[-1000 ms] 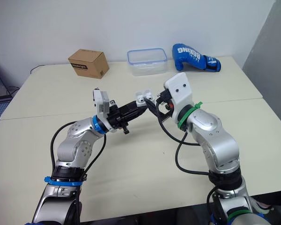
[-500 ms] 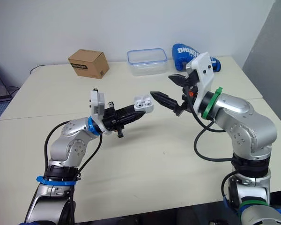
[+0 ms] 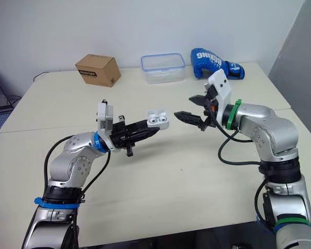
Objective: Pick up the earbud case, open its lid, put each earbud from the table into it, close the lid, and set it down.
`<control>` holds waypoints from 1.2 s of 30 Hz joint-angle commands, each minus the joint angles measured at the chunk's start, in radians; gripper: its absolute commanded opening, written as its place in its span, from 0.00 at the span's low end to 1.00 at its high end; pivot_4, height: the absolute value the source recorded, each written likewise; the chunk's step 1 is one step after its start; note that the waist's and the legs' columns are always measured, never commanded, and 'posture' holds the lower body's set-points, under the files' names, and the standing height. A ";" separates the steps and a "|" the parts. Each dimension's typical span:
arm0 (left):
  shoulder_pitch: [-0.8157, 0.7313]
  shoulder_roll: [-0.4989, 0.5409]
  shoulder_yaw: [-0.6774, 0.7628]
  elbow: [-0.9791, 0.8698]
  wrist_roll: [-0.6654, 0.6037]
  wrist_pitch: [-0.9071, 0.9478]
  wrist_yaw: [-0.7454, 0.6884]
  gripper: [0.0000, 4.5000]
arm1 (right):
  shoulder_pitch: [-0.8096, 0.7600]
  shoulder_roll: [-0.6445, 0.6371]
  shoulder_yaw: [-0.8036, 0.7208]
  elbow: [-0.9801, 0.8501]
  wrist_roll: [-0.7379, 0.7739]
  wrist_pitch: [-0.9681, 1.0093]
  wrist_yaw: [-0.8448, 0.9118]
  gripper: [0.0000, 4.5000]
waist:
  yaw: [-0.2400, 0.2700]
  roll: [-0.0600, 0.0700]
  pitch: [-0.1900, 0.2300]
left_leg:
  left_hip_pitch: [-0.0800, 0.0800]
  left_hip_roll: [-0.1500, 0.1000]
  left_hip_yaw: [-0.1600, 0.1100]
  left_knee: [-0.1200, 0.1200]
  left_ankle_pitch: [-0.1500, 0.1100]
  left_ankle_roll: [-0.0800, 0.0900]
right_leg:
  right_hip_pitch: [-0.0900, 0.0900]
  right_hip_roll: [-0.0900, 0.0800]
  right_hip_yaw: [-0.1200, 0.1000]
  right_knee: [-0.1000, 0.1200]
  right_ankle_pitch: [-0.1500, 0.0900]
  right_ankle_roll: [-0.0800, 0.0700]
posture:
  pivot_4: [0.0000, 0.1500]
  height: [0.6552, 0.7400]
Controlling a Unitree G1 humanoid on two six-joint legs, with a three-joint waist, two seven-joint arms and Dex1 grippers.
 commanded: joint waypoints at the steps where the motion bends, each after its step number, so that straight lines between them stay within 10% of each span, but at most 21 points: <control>1: 0.006 0.018 0.017 -0.065 -0.034 0.015 -0.003 0.18 | -0.012 -0.015 0.003 0.000 -0.011 -0.051 0.037 0.64 | 0.000 0.000 0.000 | 0.000 0.000 0.000 0.000 0.000 0.000 | 0.000 0.000 0.000 0.000 0.000 0.000 | 1.00 1.00; 9: 0.026 0.033 0.016 -0.101 -0.051 0.038 0.004 0.18 | -0.007 -0.021 0.042 0.041 -0.043 -0.110 0.102 0.01 | 0.000 0.000 0.000 | 0.000 0.000 0.000 0.000 0.000 0.000 | 0.000 0.000 0.000 0.000 0.000 0.000 | 1.00 1.00; 36: 0.032 0.022 0.003 -0.136 -0.078 0.092 0.032 0.18 | -0.134 0.082 0.142 0.113 -0.088 -0.198 0.235 0.01 | 0.000 0.000 0.000 | 0.000 0.000 0.000 0.000 0.000 0.000 | 0.000 0.000 0.000 0.000 0.000 0.000 | 1.00 1.00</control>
